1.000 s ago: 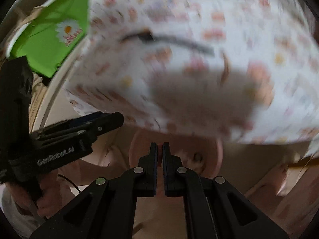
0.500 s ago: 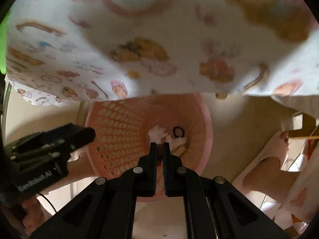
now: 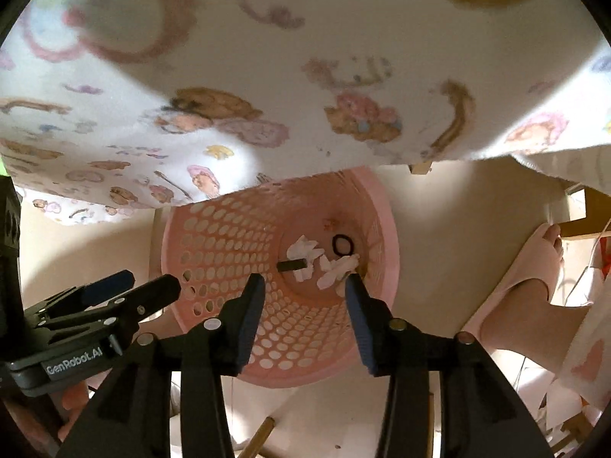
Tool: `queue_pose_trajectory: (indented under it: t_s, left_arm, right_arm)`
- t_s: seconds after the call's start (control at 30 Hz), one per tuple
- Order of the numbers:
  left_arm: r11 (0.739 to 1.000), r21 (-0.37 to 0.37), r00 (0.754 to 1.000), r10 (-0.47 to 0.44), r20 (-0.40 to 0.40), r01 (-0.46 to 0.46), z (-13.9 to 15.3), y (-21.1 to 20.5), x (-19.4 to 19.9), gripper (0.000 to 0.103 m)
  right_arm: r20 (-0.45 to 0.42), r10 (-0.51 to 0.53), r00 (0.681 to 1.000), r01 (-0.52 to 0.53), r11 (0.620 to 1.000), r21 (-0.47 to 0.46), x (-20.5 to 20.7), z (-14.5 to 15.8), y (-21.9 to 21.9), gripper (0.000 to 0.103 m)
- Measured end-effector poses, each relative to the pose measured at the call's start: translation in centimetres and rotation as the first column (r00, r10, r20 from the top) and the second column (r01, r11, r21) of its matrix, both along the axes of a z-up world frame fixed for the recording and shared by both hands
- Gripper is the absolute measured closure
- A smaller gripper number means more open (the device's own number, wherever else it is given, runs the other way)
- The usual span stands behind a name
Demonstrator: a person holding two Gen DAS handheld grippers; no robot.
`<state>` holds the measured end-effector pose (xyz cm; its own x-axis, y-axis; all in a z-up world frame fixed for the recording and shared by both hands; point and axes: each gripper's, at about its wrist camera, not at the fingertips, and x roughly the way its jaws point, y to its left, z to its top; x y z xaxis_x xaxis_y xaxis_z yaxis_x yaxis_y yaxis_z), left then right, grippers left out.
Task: Collect trash
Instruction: 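Carry both held items over the pink basket and open both tools, then move both tools back over the table toward the black spoon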
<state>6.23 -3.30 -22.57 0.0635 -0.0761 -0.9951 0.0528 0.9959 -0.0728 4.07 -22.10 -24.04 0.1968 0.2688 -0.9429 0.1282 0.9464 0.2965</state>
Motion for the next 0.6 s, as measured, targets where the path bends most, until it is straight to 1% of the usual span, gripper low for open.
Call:
queue_pose_trajectory:
  t_s: [0.03, 0.1, 0.17, 0.3, 0.4, 0.43, 0.5, 0.6]
  left_arm:
    - [1.000, 0.009, 1.000, -0.005, 0.014, 0.004, 0.6, 0.1, 0.0, 0.028]
    - [0.998, 0.056, 0.998, -0.012, 0.056, 0.009, 1.9, 0.4, -0.1, 0.028]
    - [0.998, 0.070, 0.991, -0.006, 0.130, -0.003, 3.9, 0.9, -0.3, 0.028]
    - [0.999, 0.010, 0.972, 0.035, 0.231, -0.039, 7.2, 2.1, -0.4, 0.025]
    - [0.998, 0.000, 0.954, 0.059, 0.295, -0.062, 9.0, 2.6, -0.6, 0.025]
    - [0.998, 0.004, 0.947, 0.064, 0.315, -0.069, 9.5, 2.7, -0.6, 0.024]
    - [0.997, 0.006, 0.937, 0.064, 0.344, -0.071, 10.3, 2.8, -0.7, 0.024]
    - [0.998, 0.010, 0.919, 0.051, 0.390, -0.059, 11.4, 2.5, -0.7, 0.023]
  right_arm:
    - [0.011, 0.003, 1.000, -0.003, 1.000, -0.010, 0.0, 0.4, 0.1, 0.057]
    - [0.047, 0.012, 0.999, -0.012, 1.000, -0.019, -0.1, 1.8, 0.1, 0.057]
    - [0.104, 0.018, 0.994, -0.017, 1.000, -0.011, -0.4, 3.6, 0.1, 0.057]
    - [0.238, 0.049, 0.970, -0.036, 0.998, -0.059, -1.5, 8.1, 0.5, 0.057]
    - [0.281, 0.011, 0.960, -0.016, 1.000, 0.013, -2.0, 11.1, -0.2, 0.057]
    - [0.305, 0.011, 0.952, -0.018, 1.000, 0.020, -2.1, 12.3, -0.3, 0.057]
    - [0.381, 0.027, 0.924, -0.029, 1.000, 0.000, -2.8, 14.8, -0.2, 0.057]
    - [0.446, 0.053, 0.893, -0.047, 0.999, -0.023, -3.0, 16.7, 0.1, 0.057]
